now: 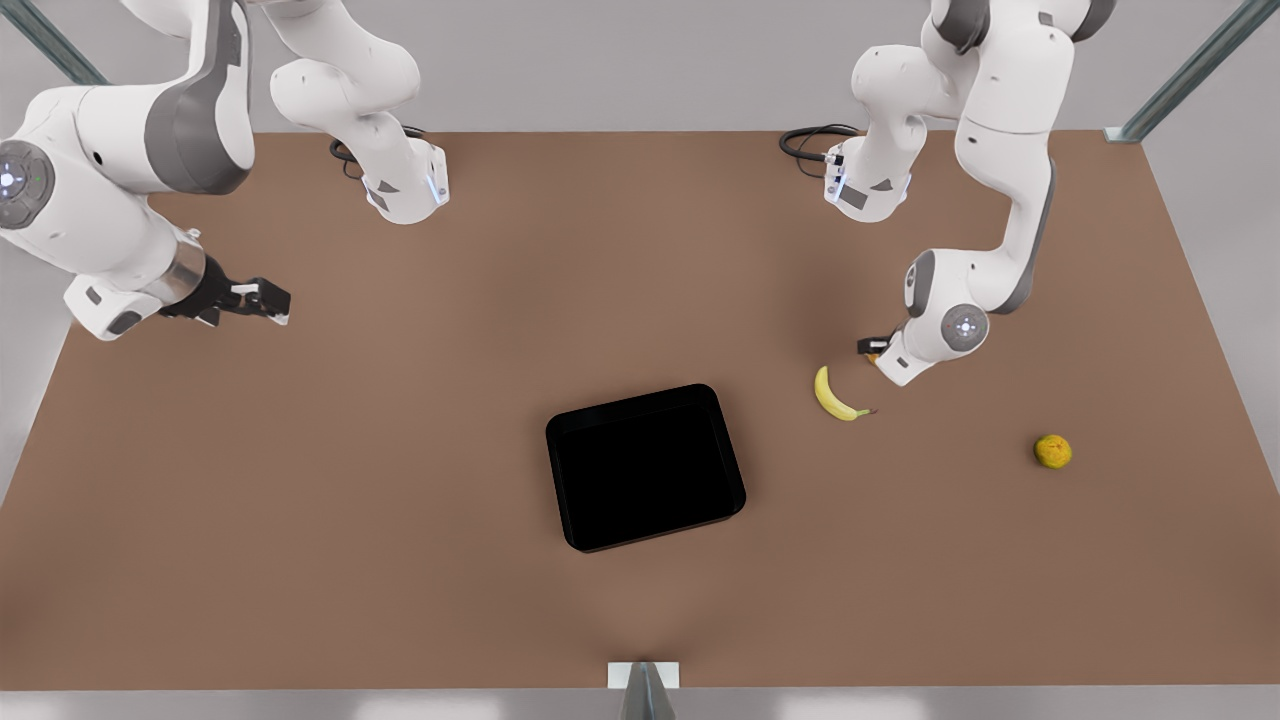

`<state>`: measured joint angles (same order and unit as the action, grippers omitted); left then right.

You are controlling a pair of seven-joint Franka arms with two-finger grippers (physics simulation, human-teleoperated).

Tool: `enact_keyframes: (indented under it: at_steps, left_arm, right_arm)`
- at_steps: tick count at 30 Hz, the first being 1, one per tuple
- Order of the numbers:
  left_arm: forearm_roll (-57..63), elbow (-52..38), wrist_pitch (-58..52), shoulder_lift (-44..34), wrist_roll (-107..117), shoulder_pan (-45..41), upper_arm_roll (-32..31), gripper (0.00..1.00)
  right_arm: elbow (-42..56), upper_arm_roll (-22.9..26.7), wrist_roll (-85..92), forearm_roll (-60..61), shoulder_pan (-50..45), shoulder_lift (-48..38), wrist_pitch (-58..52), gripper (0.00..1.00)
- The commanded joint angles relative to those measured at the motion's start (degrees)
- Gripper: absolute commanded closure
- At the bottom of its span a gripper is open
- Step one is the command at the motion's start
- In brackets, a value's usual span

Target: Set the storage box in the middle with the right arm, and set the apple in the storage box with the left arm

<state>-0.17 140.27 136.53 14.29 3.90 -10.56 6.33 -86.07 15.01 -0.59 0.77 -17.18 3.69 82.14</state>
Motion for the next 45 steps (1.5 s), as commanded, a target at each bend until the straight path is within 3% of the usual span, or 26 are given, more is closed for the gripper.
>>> enact_keyframes:
  at_steps: [1, 17, 21, 31, 34, 36, 39, 42, 45]
  left_arm:
    - [0.17, 0.00, 2.25, 0.56, -0.03, 0.01, 0.00, 0.00]
    - [0.09, 0.70, 1.72, 2.67, -0.03, -0.08, 0.00, 0.04]
    - [0.09, 0.70, 1.90, 2.67, -0.03, -0.08, 0.00, 0.37]
    - [-1.67, -1.75, -1.70, -1.54, 0.41, -0.08, 0.00, 0.42]
    - [-4.40, -14.32, -14.89, -3.48, 8.75, -3.94, -0.52, 0.42]
    - [-4.48, -21.78, -17.96, -1.64, 13.50, -7.71, -0.52, 0.42]
    - [-4.48, -47.18, -30.27, 11.54, 24.92, -13.96, -1.05, 0.42]
    - [-6.24, -63.89, -30.36, 23.06, 33.98, -19.85, -1.23, 0.43]
    - [-6.33, -73.65, -28.61, 31.76, 38.38, -23.63, -1.93, 0.43]
  right_arm:
    - [0.02, 0.11, 1.30, 0.02, 1.80, 0.00, -0.66, 0.00]
    - [-0.24, 0.11, 1.21, 0.19, 1.71, 0.71, -0.75, 0.00]
    - [-0.24, 0.11, 1.30, 0.19, 1.71, 0.71, -0.75, 0.00]
    - [-0.33, 0.11, 1.30, 0.19, 1.71, 0.88, -0.75, 0.00]
    - [-0.33, 0.11, 1.30, 0.19, 1.71, 0.97, -0.75, 0.00]
    - [-0.33, 0.11, 1.30, 0.28, 1.71, 0.97, -0.75, 0.00]
    - [-0.42, 0.11, 1.30, 0.28, 1.71, 0.97, -0.75, 0.00]
    - [-0.33, 0.20, 1.30, 0.19, 1.80, 1.06, -0.66, 0.00]
    - [-0.24, 0.29, 1.38, 0.11, 1.89, 1.06, -0.66, 0.00]
